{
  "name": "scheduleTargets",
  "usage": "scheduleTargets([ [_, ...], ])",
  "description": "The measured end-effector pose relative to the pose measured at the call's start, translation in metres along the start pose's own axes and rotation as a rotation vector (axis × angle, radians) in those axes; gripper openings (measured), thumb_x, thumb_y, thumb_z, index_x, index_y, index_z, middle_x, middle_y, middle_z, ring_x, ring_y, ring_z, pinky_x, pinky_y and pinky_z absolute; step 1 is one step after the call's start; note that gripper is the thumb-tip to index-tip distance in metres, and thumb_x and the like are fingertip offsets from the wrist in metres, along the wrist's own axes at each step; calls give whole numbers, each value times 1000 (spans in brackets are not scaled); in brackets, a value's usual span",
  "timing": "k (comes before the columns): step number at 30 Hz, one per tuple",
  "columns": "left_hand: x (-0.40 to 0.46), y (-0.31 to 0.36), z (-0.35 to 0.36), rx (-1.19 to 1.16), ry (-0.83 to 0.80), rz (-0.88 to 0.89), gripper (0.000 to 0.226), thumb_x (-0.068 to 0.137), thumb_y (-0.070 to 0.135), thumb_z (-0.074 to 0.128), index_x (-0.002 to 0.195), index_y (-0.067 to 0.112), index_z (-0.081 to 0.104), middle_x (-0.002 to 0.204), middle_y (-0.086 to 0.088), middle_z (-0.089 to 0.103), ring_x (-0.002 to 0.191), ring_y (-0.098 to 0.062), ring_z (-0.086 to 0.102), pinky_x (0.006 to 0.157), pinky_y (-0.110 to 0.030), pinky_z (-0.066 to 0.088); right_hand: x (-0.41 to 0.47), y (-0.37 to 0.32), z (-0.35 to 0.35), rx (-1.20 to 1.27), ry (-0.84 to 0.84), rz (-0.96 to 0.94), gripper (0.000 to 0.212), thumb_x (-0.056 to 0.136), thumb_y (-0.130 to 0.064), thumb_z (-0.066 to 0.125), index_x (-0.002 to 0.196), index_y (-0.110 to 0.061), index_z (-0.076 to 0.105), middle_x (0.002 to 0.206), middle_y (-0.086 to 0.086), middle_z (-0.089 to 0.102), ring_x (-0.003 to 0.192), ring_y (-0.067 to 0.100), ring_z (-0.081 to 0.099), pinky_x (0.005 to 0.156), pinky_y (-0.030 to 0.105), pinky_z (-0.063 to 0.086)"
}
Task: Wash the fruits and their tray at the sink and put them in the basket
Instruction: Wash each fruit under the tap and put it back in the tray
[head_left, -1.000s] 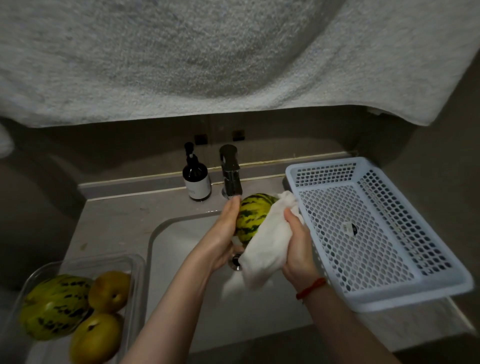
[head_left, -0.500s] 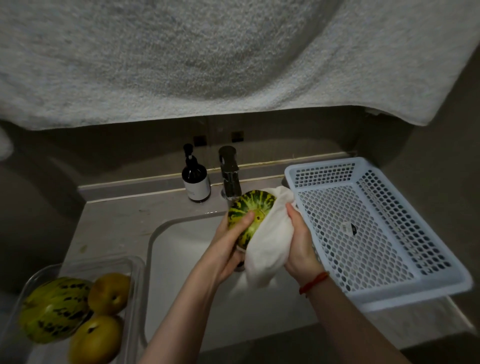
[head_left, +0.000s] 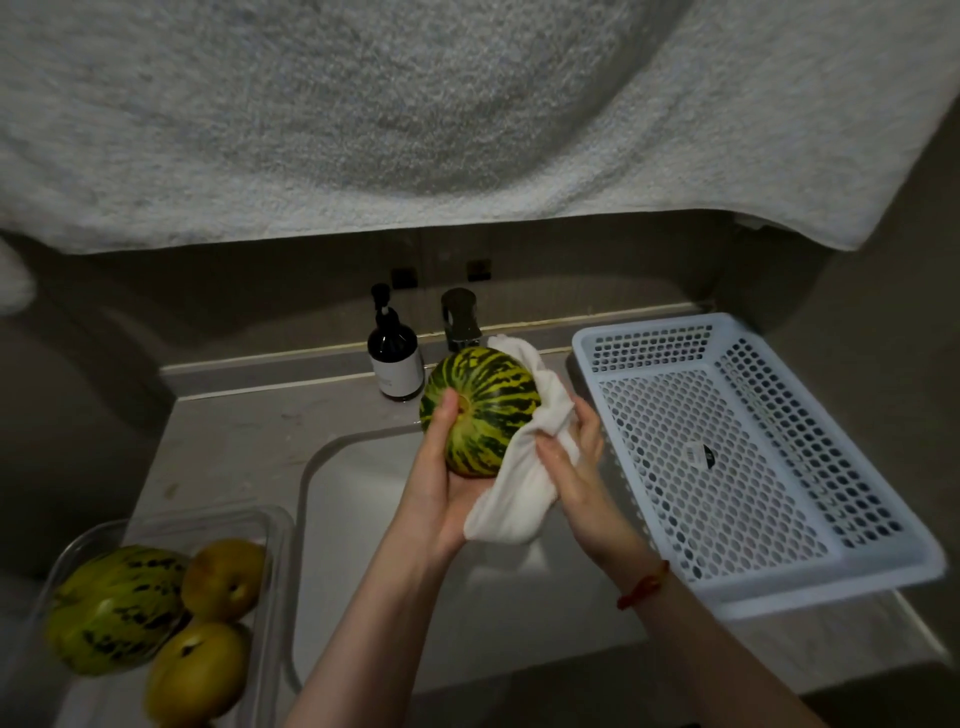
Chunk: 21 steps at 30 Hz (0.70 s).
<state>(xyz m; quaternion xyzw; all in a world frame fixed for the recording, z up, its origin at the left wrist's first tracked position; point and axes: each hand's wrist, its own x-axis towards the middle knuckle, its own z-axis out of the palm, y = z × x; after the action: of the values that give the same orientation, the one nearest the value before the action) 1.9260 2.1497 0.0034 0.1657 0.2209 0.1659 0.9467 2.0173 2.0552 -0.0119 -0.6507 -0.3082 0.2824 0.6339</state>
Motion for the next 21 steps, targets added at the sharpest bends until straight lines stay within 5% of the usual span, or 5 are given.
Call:
scheduleTargets([
  [3, 0, -2, 2, 16, -19, 65, 55, 69, 49, 62, 96, 3, 76, 111, -20, 68, 96, -31, 69, 73, -43, 58, 2, -9, 5, 276, -43, 14, 41, 95, -14, 48, 129, -36, 46, 138, -1, 47, 127, 17, 49, 102, 34, 43],
  [7, -2, -2, 2, 152, -10, 128, 61, 75, 44, 59, 121, 4, 63, 124, -19, 62, 115, -30, 60, 99, -44, 47, 8, -22, 11, 718, -8, 224, 39, 97, -22, 39, 132, -11, 50, 123, 17, 62, 113, 31, 60, 89, 41, 52],
  [14, -2, 4, -4, 113, -46, -36, 58, 72, 56, 58, 106, 11, 74, 116, -14, 68, 101, -28, 68, 77, -41, 57, 26, -36, 4, 275, -133, -39, 45, 88, -34, 51, 132, -26, 50, 129, 0, 59, 119, 15, 56, 98, 29, 46],
  [17, -1, 1, -2, 122, -15, -26, 57, 72, 53, 59, 108, 12, 73, 115, -14, 68, 101, -28, 68, 78, -41, 57, 32, -41, 10, 293, 16, 69, 19, 93, -26, 51, 105, -25, 66, 101, -2, 71, 106, 22, 63, 91, 29, 52],
  [21, 1, -7, -4, 92, 61, 63, 57, 68, 46, 66, 111, 7, 68, 115, -16, 67, 102, -28, 67, 88, -41, 52, 28, -32, 17, 488, 115, 377, 39, 96, -38, 44, 119, -11, 60, 116, 18, 64, 109, 32, 60, 101, 49, 44],
])
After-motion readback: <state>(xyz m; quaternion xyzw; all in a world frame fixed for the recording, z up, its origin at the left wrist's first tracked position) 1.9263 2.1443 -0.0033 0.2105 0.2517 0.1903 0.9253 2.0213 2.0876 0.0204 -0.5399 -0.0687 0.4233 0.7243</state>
